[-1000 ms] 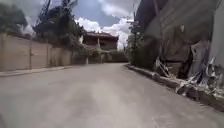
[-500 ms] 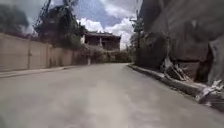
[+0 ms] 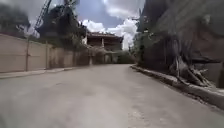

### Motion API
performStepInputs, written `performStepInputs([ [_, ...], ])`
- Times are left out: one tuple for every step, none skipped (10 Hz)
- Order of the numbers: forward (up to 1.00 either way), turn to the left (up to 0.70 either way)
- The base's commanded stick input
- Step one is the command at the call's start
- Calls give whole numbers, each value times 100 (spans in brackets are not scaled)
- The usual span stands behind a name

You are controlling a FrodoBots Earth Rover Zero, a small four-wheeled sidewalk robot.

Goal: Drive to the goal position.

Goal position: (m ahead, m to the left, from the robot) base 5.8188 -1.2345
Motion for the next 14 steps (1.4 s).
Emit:
performStepInputs([
  [100,0],
  [100,0],
  [100,0],
  [100,0],
  [100,0],
  [100,0],
  [100,0],
  [100,0],
  [100,0],
  [100,0],
  [100,0],
  [100,0],
  [100,0],
  [100,0],
])
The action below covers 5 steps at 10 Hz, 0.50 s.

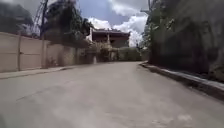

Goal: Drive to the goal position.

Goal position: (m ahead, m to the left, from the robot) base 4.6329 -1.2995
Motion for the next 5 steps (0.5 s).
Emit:
performStepInputs([
  [100,0],
  [100,0],
  [100,0],
  [100,-6],
  [100,-21],
])
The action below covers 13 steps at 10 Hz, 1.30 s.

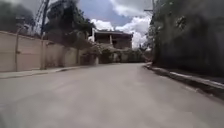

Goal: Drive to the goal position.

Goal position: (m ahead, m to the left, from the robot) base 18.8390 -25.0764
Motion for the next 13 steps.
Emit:
performStepInputs([
  [100,-36],
  [100,-38],
  [100,-37],
  [100,-37],
  [100,-37],
  [100,-37],
  [100,-37],
  [100,-37],
  [100,-37],
  [100,-36],
  [100,-23],
  [100,0],
  [100,0],
])
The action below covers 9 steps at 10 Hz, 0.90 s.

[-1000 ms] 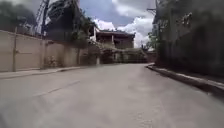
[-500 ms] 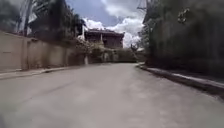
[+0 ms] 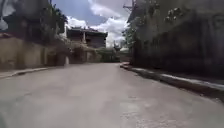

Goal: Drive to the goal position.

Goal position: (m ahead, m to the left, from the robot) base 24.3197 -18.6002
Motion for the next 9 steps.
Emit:
performStepInputs([
  [100,0],
  [100,0],
  [100,0],
  [100,0],
  [100,0],
  [100,0],
  [100,0],
  [100,0],
  [100,0],
])
